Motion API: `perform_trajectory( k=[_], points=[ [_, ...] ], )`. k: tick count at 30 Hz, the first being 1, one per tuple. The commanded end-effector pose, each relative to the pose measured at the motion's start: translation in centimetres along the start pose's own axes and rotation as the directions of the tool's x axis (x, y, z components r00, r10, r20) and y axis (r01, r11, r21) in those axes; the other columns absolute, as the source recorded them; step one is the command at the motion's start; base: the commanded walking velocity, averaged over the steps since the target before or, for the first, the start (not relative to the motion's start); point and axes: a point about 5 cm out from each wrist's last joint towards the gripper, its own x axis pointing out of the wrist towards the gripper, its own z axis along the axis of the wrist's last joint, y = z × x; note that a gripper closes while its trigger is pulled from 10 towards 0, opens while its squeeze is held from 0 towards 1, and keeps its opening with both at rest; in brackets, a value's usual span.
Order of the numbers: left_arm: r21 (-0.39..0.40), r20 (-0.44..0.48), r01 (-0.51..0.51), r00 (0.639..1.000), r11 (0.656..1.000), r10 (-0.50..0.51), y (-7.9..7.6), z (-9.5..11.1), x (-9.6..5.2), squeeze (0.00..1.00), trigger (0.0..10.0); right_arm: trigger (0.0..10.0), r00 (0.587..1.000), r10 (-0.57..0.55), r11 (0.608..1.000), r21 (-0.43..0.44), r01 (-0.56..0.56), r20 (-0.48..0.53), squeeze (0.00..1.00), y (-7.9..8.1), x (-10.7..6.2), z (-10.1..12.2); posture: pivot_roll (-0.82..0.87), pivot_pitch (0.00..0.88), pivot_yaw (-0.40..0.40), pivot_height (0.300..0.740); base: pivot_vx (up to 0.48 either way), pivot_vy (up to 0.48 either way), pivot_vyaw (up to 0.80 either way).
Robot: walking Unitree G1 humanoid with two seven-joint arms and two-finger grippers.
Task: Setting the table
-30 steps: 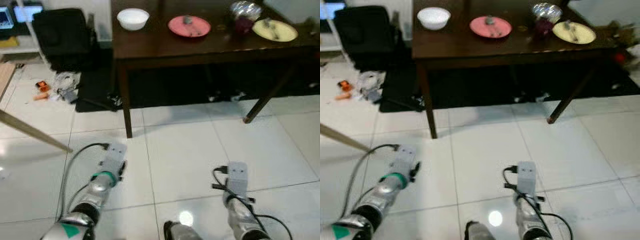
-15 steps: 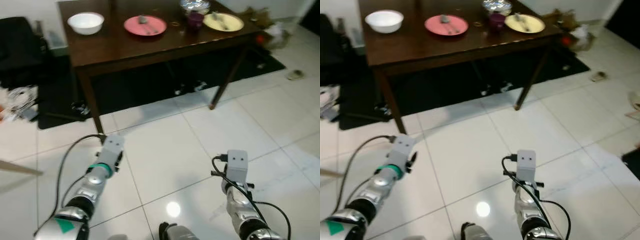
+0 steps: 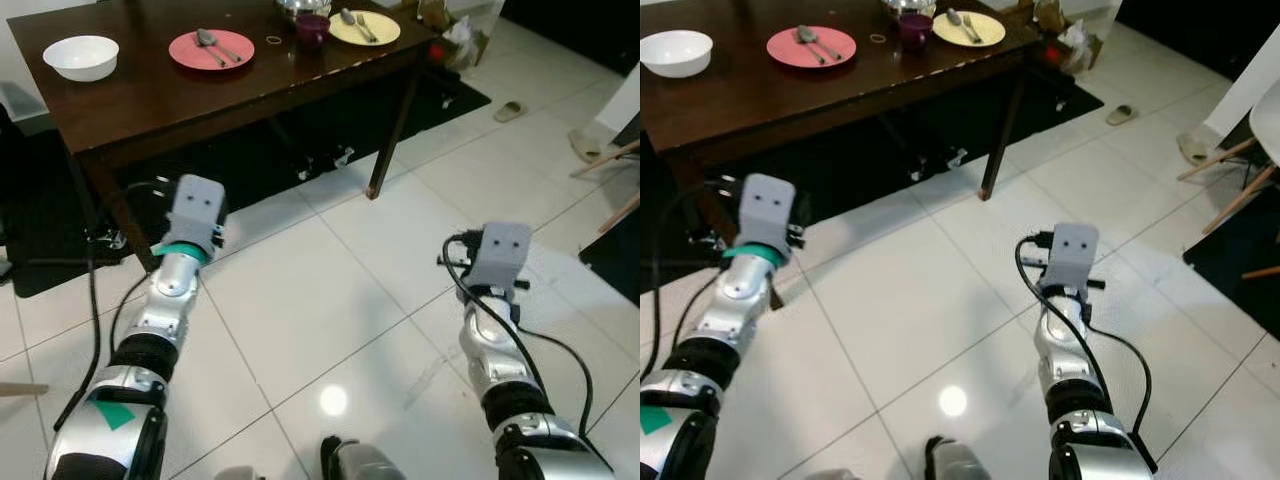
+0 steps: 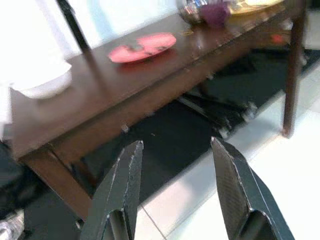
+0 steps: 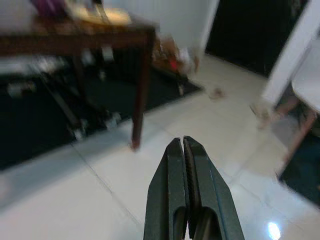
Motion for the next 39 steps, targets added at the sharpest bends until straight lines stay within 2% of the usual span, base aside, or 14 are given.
perform_trajectory(
  k=[1,5,9,28,32,35,39],
  points=[
    [-0.018,0.076,-0.024,0.997,1.0,0.026,-0.3,1.5,0.2,0.0,10.0,10.0,0.992,0.001,1.0,0.014,-0.003,0.13,0.0,-0.3,1.3,3.2,0.11,0.0,0.035,0.74,0.0,0.0,0.0],
    [-0.032,0.126,-0.074,0.989,0.997,0.077,-0.4,2.8,0.4,0.0,10.0,10.0,0.975,0.033,0.999,0.025,-0.039,0.218,0.0,0.1,1.9,5.8,0.11,0.0,0.03,0.74,0.276,0.0,0.0],
    [-0.031,0.122,-0.098,0.987,0.995,0.101,-0.5,2.9,0.5,0.0,10.0,10.0,0.972,0.042,0.998,0.033,-0.051,0.233,0.0,0.3,1.9,6.4,0.11,0.0,0.027,0.74,0.48,0.0,0.0],
    [0.003,0.168,-0.064,0.984,0.998,0.063,-1.3,4.0,0.3,0.0,10.0,10.0,0.99,0.038,0.998,0.052,-0.046,0.139,0.0,0.5,0.8,4.9,0.11,0.0,0.03,0.74,0.48,0.0,0.0],
    [0.057,0.223,-0.009,0.975,0.998,-0.004,-1.5,5.0,0.3,0.0,10.0,10.0,0.992,0.022,0.998,0.054,-0.03,0.128,0.0,0.5,0.5,4.7,0.12,0.0,0.045,0.74,0.48,0.0,0.0],
    [0.067,0.235,0.001,0.972,0.998,-0.017,-1.6,5.2,0.3,0.0,10.0,10.0,0.992,0.018,0.998,0.055,-0.025,0.127,0.0,0.4,0.4,4.8,0.12,0.0,0.045,0.74,0.48,0.0,0.0],
    [0.09,0.29,0.068,0.953,0.994,-0.092,-2.0,6.9,0.7,0.0,10.0,10.0,0.987,-0.011,0.999,0.054,0.003,0.161,0.0,0.1,0.6,5.8,0.11,0.0,0.069,0.74,0.48,0.0,0.0]
  ],
)
